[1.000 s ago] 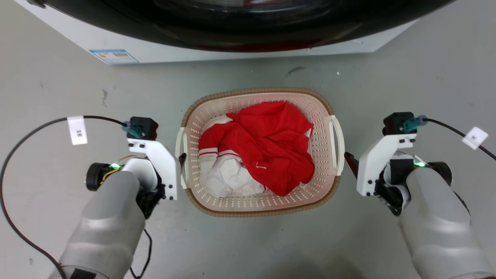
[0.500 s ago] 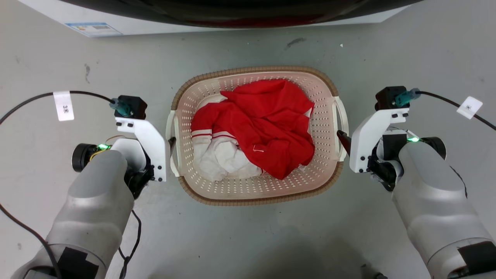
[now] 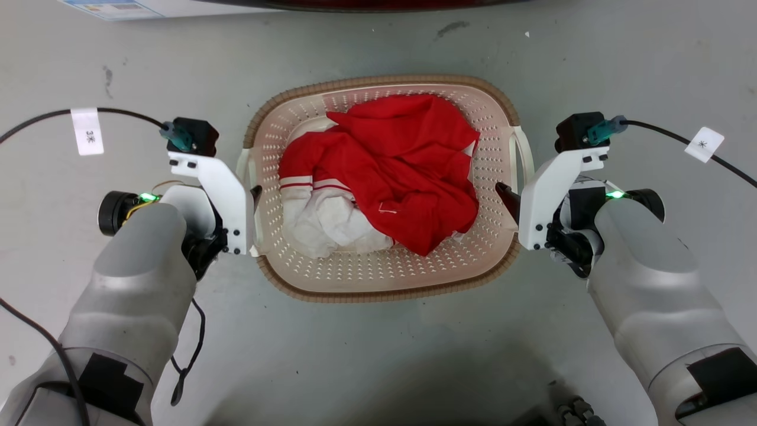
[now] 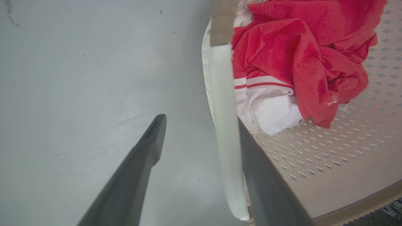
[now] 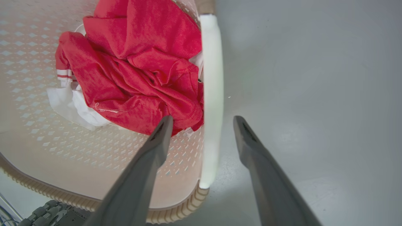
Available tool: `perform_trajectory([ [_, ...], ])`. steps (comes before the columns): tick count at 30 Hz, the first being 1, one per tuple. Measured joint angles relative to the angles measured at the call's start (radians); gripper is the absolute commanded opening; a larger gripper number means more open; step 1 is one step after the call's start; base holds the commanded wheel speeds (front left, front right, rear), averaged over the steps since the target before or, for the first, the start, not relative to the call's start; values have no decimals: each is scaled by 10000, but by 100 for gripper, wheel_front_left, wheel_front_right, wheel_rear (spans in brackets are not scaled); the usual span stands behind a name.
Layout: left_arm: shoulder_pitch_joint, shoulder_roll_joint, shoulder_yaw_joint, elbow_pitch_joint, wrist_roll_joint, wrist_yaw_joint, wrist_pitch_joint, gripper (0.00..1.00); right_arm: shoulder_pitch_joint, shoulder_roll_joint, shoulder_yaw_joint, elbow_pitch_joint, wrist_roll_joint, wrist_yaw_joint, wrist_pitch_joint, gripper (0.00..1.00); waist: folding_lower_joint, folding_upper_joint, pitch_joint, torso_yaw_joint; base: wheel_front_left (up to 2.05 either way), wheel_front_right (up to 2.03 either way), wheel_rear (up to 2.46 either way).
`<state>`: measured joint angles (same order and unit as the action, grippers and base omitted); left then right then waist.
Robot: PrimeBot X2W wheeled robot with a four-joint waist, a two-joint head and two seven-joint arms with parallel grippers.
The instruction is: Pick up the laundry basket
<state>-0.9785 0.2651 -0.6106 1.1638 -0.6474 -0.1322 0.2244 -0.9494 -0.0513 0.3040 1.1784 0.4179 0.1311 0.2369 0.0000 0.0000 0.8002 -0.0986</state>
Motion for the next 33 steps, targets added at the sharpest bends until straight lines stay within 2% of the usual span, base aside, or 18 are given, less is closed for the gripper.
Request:
perform_trajectory([
  [13,-418,-63,-307,410,-370,4,-167,100,-362,0,1009,316,947,2,-86,100,1,0,383,-102,0,0,0],
  [14,-459,-71,-326,433,-410,4,-182,100,-364,0,1057,360,993,2,-84,84,0,0,401,-105,0,0,0],
  [15,-488,-69,-328,462,-439,4,-268,83,-388,0,1103,416,1037,0,-77,41,0,0,417,-109,0,0,0],
  [16,-504,-73,-334,476,-468,4,-263,30,-411,-2,1152,462,1089,0,-36,0,0,0,426,-111,0,0,0],
  [17,-506,-100,-343,479,-564,4,-244,0,-441,-2,1204,500,1135,0,4,0,1,0,429,-112,0,0,0],
  [33,-544,-174,-704,577,-1164,4,29,0,-587,73,1628,880,1645,2,207,0,0,0,137,-107,0,0,0],
])
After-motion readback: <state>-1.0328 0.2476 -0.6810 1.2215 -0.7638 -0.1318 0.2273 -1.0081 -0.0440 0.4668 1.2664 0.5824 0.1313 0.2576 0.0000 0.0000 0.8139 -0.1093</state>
